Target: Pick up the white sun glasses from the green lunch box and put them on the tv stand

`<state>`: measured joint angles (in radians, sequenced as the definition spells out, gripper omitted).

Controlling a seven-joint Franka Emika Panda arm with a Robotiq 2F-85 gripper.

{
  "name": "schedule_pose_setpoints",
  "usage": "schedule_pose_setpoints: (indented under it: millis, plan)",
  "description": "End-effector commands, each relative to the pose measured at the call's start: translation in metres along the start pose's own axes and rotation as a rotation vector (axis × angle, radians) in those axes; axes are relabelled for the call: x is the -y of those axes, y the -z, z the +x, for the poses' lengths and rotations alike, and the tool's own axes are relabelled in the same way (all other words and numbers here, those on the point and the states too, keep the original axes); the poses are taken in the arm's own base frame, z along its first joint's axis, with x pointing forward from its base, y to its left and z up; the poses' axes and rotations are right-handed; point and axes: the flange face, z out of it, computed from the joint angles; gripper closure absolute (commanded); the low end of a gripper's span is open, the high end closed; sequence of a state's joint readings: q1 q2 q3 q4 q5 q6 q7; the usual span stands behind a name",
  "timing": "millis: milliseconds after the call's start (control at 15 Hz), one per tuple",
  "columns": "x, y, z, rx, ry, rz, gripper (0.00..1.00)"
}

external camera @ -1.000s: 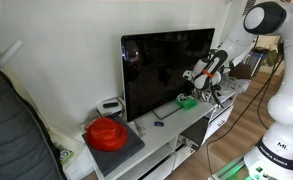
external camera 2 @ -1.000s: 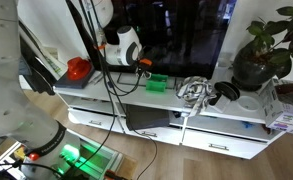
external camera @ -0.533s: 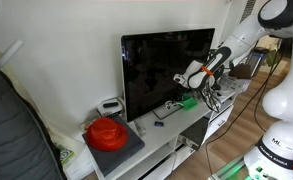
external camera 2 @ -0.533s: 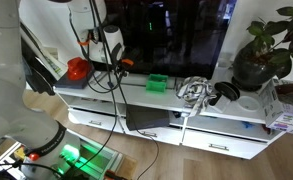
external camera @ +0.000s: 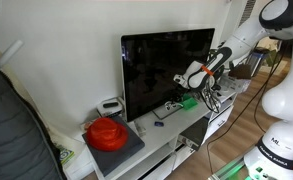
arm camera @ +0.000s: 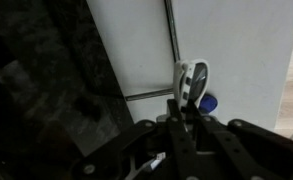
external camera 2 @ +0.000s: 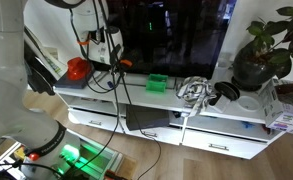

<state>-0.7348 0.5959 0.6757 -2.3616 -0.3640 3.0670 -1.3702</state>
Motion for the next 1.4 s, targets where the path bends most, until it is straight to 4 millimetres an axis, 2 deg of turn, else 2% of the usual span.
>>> schedule_pose_setpoints:
  millis: [0,200,400,667,933,1333]
  plan:
    - [0.007,-0.006,0.016,-0.023,0.032,0.063,0.97]
    - [0.015,-0.013,0.042,-0.061,0.074,0.143,0.97]
    - [0.015,-0.021,0.072,-0.102,0.143,0.197,0.97]
    - [0.013,-0.044,0.112,-0.119,0.238,0.283,0.97]
    - [0.011,-0.071,0.143,-0.1,0.273,0.326,0.97]
    - [0.022,-0.104,0.157,0.015,0.232,0.314,0.97]
